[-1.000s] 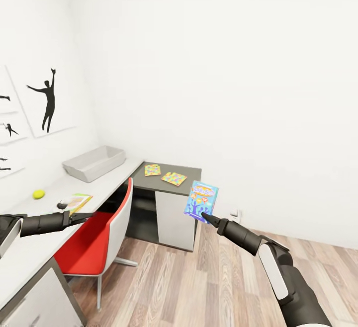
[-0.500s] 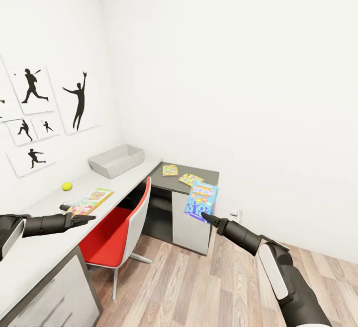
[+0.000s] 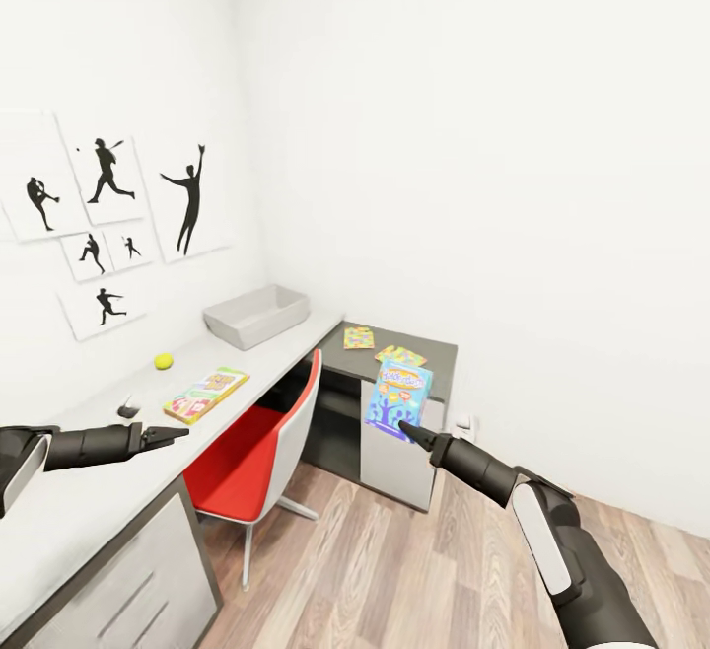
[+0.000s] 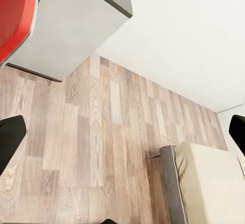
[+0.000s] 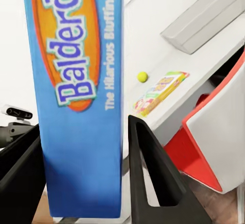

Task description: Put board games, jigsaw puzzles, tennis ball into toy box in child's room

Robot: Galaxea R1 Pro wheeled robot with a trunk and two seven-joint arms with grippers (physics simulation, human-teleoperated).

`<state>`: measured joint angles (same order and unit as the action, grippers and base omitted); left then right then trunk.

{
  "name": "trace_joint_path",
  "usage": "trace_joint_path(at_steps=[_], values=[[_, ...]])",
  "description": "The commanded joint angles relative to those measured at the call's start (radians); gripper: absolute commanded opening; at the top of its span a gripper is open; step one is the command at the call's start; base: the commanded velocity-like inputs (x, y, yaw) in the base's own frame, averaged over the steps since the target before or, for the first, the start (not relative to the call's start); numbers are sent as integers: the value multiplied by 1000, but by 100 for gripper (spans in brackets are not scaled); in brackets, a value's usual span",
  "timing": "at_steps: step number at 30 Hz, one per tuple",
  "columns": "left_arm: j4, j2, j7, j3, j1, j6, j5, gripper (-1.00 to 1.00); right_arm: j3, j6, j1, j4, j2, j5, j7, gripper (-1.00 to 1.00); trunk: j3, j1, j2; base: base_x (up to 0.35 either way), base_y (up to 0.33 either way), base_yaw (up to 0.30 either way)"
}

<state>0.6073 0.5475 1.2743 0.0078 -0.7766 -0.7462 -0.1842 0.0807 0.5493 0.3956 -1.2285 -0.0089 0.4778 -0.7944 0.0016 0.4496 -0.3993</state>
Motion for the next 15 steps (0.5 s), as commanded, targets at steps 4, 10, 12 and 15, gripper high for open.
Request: trace_joint_path(at_steps=[4,10,12,15], values=[[-1,0,-1,0,0,-9,-3,100,0,6,0,0,1,7,-1,-100,0,0,-1,172,0,221],[-1,0,-2,0,0,-9,-3,100,-22,6,0,3,0,7,0,-100,0,0,-1,305,0,38],[-1,0,-2,0,0,-9,-3,100,-25,6,0,2,0,7,0,-100,0,0,-1,323,0,5],[-1,-1,-3,0,0,-9,-3,100,-26,6,0,0,0,7,-1,-100,0,0,-1,325,0,2]])
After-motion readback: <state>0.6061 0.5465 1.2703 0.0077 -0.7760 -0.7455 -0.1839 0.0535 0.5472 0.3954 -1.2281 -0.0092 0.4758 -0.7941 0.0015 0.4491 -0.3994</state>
